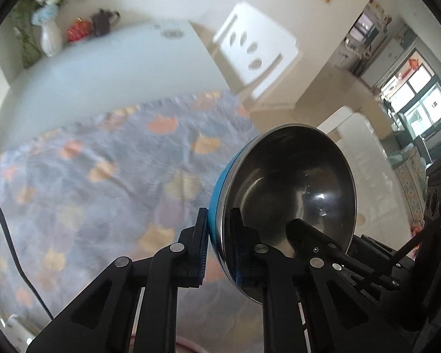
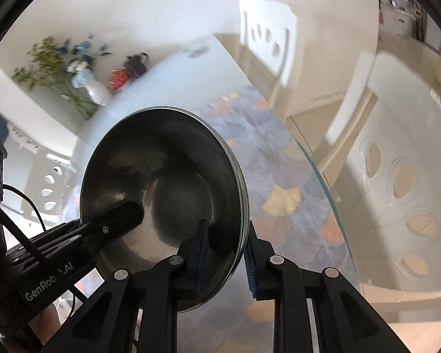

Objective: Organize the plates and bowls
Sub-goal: 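Lift the blue-sided steel bowl with both grippers toward the bowl stack, then lower the blue-sided steel bowl with both grippers into the nested bowls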

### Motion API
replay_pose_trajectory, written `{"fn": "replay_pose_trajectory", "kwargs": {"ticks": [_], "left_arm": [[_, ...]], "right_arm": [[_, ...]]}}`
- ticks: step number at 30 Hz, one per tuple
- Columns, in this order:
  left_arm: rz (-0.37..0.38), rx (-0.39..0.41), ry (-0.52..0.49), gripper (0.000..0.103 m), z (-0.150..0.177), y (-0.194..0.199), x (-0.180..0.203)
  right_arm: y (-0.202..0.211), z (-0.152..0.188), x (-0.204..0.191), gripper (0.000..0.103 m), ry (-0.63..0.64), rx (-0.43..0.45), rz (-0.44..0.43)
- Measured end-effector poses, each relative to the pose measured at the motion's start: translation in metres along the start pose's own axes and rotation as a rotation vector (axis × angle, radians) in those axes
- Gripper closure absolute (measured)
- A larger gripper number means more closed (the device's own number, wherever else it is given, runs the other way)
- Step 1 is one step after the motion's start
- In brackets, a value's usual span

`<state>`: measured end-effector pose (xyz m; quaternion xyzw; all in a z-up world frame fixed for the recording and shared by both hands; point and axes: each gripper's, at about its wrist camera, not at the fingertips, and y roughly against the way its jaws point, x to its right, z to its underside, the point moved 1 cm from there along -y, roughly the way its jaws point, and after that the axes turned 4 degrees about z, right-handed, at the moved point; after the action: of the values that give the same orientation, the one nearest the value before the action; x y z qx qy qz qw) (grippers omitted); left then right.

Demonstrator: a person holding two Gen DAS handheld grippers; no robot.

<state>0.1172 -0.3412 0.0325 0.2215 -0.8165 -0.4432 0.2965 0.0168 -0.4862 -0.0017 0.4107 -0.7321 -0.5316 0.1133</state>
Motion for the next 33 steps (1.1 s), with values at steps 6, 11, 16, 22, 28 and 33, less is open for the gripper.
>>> {"fn": "replay_pose_trajectory", "kwargs": {"ticks": [6,11,16,22,28,33], "left_arm": [[-0.038,0.082,0.009,0.092,0.041,0.083,-0.014],[-0.074,0.085,0.049,0.091,0.083,0.115,-0.035],[-0.083,0.034,0.135,0.092,0.133,0.110,-0.063],[-0.106,-0.047,0.199,0.092,0.178,0.082,-0.083],[-0.127,-0.093,0.206,0.091,0.202,0.060,-0.086],[-0.143,-0.104,0.213,0.090,0.207,0.051,-0.087]], "right_arm": [[0.059,0.038,-0.055,0.082,0.063,0.039,-0.047],[0.076,0.077,-0.094,0.082,0.107,0.000,-0.069],[0.065,0.122,-0.115,0.081,0.154,-0.089,-0.039],[0.029,0.174,-0.116,0.081,0.172,-0.225,-0.007],[0.002,0.195,-0.106,0.081,0.174,-0.285,0.034],[-0.001,0.195,-0.103,0.081,0.182,-0.286,0.041]]}}
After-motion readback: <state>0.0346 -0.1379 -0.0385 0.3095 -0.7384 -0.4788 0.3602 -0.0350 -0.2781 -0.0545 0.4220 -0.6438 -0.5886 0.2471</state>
